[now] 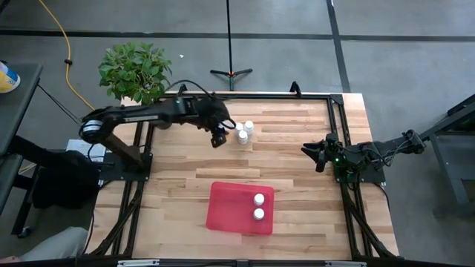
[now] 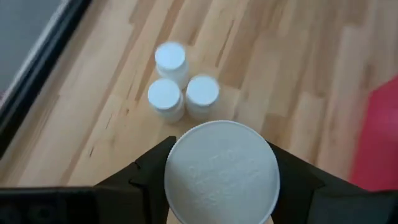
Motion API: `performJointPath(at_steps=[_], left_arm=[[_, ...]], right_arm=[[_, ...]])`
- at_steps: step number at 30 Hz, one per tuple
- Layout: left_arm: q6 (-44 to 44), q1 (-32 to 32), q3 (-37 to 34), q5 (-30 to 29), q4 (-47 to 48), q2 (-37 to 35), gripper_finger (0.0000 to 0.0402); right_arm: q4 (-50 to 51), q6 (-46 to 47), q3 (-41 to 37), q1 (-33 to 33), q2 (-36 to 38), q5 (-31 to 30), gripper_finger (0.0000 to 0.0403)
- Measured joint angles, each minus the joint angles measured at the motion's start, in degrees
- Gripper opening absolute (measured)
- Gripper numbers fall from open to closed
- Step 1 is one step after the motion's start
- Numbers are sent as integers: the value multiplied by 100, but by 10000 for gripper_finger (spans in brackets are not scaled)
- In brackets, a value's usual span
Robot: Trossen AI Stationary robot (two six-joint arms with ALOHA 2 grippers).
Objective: Pick and place pill bottles into a basket
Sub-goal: Put the orange pill bottle into the red bin
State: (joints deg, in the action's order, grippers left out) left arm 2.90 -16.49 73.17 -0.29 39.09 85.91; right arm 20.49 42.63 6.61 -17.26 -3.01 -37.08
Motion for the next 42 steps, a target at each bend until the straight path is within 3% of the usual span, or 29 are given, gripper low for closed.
performJointPath(at_steps=[8, 19, 27, 32, 42], left_arm=[[400, 69, 0, 820, -2, -746, 236], [533, 1072, 0, 1011, -11, -899, 232], [917, 2039, 0, 746, -269, -892, 247], [1159, 2512, -4, 384, -367, -749, 232], [1414, 3125, 8, 84, -1182, 99, 252]], right_arm=[[2, 0, 0, 0, 0, -2, 140], [23, 0, 4, -1, 2, -222, 140], [24, 0, 4, 0, 2, -199, 140], [24, 86, 4, 0, 3, -195, 140], [35, 90, 7, -2, -38, 10, 140]])
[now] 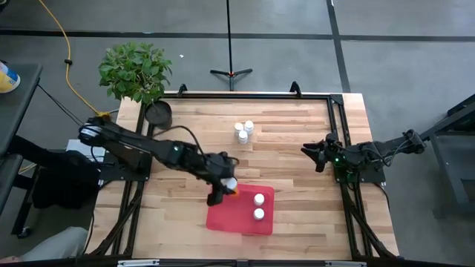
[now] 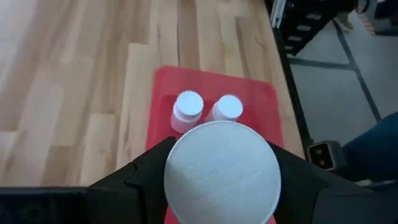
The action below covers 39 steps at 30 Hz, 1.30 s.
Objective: Pick and place pill bottles into a basket
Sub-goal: Put the orange pill bottle into the red bin
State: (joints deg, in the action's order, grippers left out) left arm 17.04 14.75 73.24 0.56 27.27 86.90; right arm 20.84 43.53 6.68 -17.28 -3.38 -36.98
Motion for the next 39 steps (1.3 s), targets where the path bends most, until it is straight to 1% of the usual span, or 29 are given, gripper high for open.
performJointPath(at_steps=[4, 9, 12, 14, 16, 18, 20, 23, 25, 27, 30, 31, 32, 34, 36, 39], left_arm=[[32, 43, -6, -11, -266, 439, 232], [124, 27, -7, -24, -272, 945, 232], [100, 30, 3, -28, -515, 1250, 243], [83, 36, -10, -28, -462, 1384, 254], [81, 36, -4, -28, -735, 1568, 253], [81, 36, -14, -27, -726, 1664, 241], [81, 36, -3, -26, -952, 1751, 232], [44, 36, -10, -26, -937, 1806, 232], [-25, 27, 5, -87, -1151, 1903, 232], [-61, 27, -13, -144, -1052, 1928, 242], [-270, 27, 15, -189, -1302, 2070, 262], [-326, 27, -7, -251, -1226, 2087, 264], [-354, 27, -24, -269, -1174, 2118, 263], [-389, 27, 5, -328, -1508, 2235, 253], [-389, 27, -10, -440, -1433, 2260, 240], [-428, 25, -7, -471, -1536, 2346, 238]], right_arm=[[18, -2, 2, 0, -51, 141, 140], [19, 0, 2, 0, -81, 305, 140], [24, -2, 2, 0, -91, 340, 140], [23, -2, 2, 0, -128, 330, 140], [29, -2, 2, 0, -142, 344, 140], [26, -2, 2, 0, -201, 329, 140], [33, -2, 0, 0, -220, 357, 140], [37, -7, 0, 0, -268, 371, 140], [34, -33, 0, 0, -275, 366, 140], [35, -44, 0, 0, -286, 361, 140], [33, -46, 0, 0, -294, 358, 140], [35, -46, 0, 0, -301, 364, 140], [33, -46, 0, 0, -301, 364, 140], [35, -46, 0, 0, -300, 382, 140], [35, -48, 0, 0, -303, 405, 140], [34, -94, -2, 2, -320, 501, 140]])
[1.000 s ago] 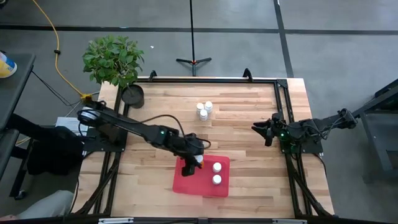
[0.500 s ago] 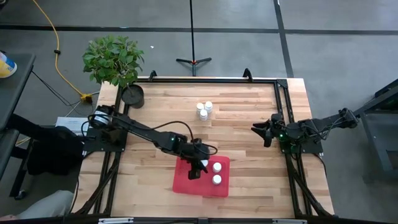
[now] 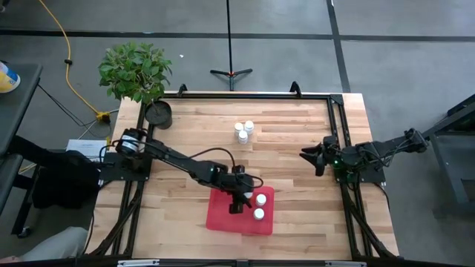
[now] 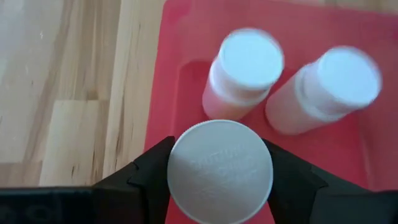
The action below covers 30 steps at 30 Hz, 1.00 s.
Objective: Pick and place pill bottles into a basket
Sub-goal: Put the orange pill bottle into the red bin
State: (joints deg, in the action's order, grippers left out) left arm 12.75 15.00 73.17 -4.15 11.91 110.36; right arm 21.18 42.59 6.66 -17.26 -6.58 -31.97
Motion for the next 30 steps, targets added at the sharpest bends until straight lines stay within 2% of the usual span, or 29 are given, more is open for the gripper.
performJointPath(at_steps=[3, 9, 17, 22, 30], left_arm=[[-92, 2, 6, -6, -143, 72, 242], [-92, 7, 1, 60, -188, 194, 287], [-92, 2, -1, 72, -193, 190, 270], [-92, 0, 2, 399, -187, 168, 264], [-260, 0, 6, 241, -123, -41, 268]], right_arm=[[3, -9, 0, 0, -34, 99, 140], [1, -4, 0, -2, -56, 97, 140], [1, -7, 0, -1, -60, 95, 140], [1, -12, 0, -2, -60, 95, 140], [2, -15, 0, -2, -60, 93, 140]])
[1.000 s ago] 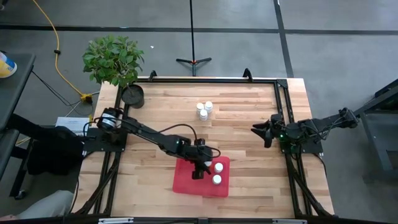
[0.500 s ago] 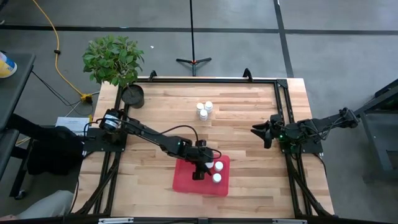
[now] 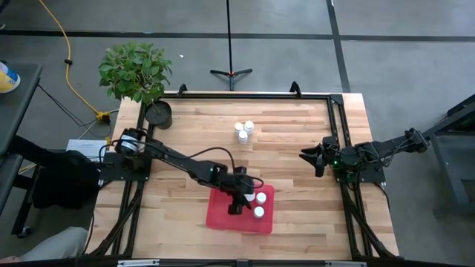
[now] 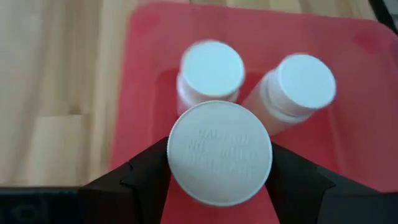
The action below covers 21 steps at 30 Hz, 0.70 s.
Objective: Pick and place pill bottles into a basket
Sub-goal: Put the orange pill bottle into the red bin
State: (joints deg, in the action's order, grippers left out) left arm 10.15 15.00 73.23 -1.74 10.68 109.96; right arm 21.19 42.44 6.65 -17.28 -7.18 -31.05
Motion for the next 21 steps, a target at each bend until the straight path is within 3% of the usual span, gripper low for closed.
performJointPath(at_steps=[21], left_arm=[[-133, -2, 0, -190, 19, -53, 269]], right_arm=[[0, -46, -2, 0, 0, -2, 140]])
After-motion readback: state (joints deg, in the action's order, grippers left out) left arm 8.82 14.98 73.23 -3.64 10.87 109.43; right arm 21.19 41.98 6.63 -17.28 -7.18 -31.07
